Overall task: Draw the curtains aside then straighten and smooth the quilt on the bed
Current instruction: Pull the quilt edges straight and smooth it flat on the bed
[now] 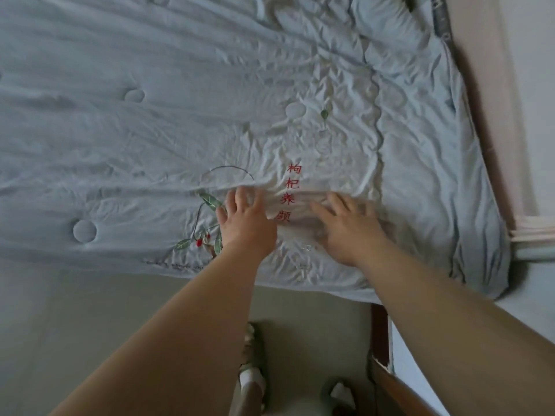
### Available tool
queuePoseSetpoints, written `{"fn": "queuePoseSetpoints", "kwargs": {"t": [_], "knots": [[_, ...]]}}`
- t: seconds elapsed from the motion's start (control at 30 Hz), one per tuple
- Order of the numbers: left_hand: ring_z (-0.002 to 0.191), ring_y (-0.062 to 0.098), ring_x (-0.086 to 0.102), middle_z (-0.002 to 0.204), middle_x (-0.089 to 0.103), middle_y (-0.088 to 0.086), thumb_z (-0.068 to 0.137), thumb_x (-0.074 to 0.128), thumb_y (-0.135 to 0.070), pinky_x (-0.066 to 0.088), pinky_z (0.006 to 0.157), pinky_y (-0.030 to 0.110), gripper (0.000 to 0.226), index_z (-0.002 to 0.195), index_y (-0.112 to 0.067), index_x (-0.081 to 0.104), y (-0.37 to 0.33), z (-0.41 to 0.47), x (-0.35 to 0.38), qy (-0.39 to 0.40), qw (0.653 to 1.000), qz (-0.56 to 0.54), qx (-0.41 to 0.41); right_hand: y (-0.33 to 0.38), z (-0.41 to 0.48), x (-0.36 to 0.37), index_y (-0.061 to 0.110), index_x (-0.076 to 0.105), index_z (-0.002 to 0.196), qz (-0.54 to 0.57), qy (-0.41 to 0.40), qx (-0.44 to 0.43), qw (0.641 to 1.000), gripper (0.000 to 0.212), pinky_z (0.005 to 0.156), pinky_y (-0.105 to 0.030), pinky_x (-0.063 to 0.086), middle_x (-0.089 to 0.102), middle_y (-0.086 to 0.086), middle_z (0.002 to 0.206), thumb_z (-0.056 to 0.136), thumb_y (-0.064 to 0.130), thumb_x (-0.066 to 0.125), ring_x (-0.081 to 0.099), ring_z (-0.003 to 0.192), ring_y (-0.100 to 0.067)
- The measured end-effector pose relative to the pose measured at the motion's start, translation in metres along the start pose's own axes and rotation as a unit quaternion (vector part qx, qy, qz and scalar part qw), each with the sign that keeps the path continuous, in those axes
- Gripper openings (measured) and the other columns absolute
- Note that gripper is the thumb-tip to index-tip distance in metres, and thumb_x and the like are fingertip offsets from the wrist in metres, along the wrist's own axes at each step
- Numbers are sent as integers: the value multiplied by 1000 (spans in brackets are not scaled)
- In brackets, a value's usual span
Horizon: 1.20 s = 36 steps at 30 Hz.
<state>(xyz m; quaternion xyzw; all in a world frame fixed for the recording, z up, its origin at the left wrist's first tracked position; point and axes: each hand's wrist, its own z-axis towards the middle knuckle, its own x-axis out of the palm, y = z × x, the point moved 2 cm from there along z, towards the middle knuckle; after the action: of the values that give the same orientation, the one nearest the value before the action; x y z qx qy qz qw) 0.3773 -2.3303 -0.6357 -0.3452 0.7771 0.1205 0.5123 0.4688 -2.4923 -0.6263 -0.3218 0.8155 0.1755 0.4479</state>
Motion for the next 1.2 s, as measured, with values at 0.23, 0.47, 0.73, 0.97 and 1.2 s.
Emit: {"fn": "queuePoseSetpoints", "kwargs": {"t": [0.23,0.47,0.73,0.97,1.2], "knots": [[146,28,-9,159,-10,4,95,31,-52,1,118,50,67,150,-36,-3,31,60,-14,65,995,61,34,-74,19,-19,5,14,150,-29,87,320,943,62,115,-54,8,7,-25,155,95,33,22,9,142,-43],[147,24,-11,160,-10,4,97,29,-44,-3,119,48,66,152,-30,-5,14,115,-36,15,998,28,54,46,113,-45,23,0,152,95,-53,-10,994,62,117,-52,-6,-11,-6,160,98,24,29,-16,146,-26],[146,27,-9,160,-10,5,97,26,-49,-4,117,49,64,152,-31,-2,-14,190,-42,-28,996,48,69,-96,198,-69,36,-5,151,13,-19,133,991,59,111,-64,-2,-13,3,160,98,49,18,-9,147,-19],[146,25,-9,160,-10,4,98,27,-46,-4,117,48,64,152,-31,-4,-87,258,-63,-44,996,19,72,-124,263,-119,3,33,145,49,-231,108,966,63,112,-59,15,23,-24,153,86,19,49,21,141,-41],[147,23,-11,160,-13,5,97,23,-51,-6,117,49,64,151,-34,-8,-114,326,-83,-15,998,39,43,-128,335,-149,19,18,150,17,-155,-22,988,55,117,-44,9,8,-5,160,96,19,29,10,146,-24]]}}
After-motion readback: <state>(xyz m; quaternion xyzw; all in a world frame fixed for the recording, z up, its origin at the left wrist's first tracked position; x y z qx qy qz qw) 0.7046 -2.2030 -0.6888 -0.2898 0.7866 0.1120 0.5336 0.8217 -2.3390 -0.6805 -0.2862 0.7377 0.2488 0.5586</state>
